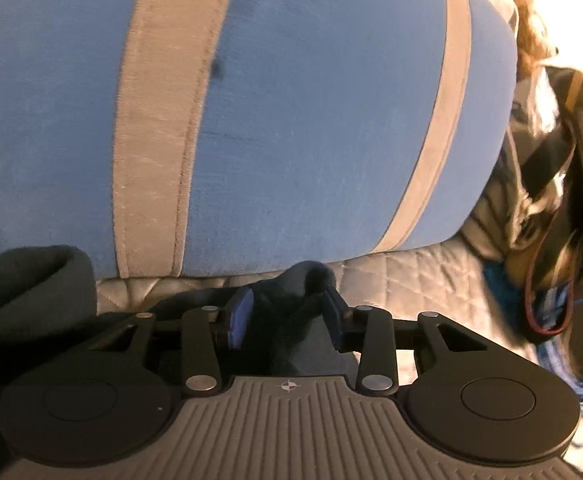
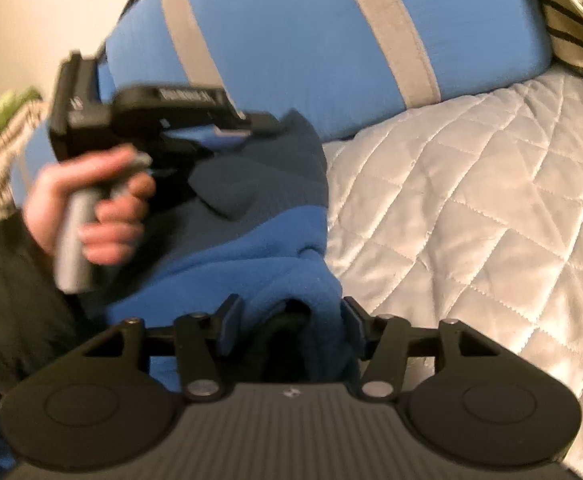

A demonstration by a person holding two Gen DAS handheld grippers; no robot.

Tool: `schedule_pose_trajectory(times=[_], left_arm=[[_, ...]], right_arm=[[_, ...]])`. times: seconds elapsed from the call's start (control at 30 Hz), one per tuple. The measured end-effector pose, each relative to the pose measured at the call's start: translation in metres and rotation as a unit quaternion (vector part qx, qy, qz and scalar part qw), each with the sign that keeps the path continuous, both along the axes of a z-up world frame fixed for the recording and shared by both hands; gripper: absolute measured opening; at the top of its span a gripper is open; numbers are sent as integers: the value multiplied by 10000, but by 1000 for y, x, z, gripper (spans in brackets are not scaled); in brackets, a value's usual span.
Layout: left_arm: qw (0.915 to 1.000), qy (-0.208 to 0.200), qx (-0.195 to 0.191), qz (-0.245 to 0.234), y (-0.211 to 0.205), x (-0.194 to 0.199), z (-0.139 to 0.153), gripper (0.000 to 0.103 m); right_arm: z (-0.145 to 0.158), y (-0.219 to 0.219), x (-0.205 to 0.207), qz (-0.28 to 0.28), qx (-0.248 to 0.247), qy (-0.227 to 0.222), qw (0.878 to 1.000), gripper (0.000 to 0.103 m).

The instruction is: Fold clothes

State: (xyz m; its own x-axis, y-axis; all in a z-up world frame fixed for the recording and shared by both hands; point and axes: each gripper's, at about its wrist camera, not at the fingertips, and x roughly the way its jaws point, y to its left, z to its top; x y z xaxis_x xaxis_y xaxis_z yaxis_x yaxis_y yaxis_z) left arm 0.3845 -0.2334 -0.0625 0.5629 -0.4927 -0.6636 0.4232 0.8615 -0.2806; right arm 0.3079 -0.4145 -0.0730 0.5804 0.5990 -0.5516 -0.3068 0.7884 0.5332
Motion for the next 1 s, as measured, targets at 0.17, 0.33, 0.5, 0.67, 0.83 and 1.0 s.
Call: schedule_pose_trajectory(times=[0.17,0.33,0.5,0.67,0.83,1.0], left_arm=[[9985,-40,272,481,-1,15,-8,8],[9926,-234,624,1011,-1,29,-14,3],[9915,-95,625,1141,3,38,-12,2],[9948,-314,292,926,28,19,21,38],[9945,-685,204,763,79,-21,69,75],[9921,-954,616,539,144,-62,111,82]], right_arm=[[-3,-8,-9,-144,231,79,9996,23],[-2,-7,-26,-224,161,-75,9996,17],[2,-1,-32,-45,-278,-190,9994,19],[20,10,-31,131,-931,-387,9948,79],[52,22,-37,303,-1714,-758,9818,103],[93,31,-41,365,-2097,-935,9726,103]])
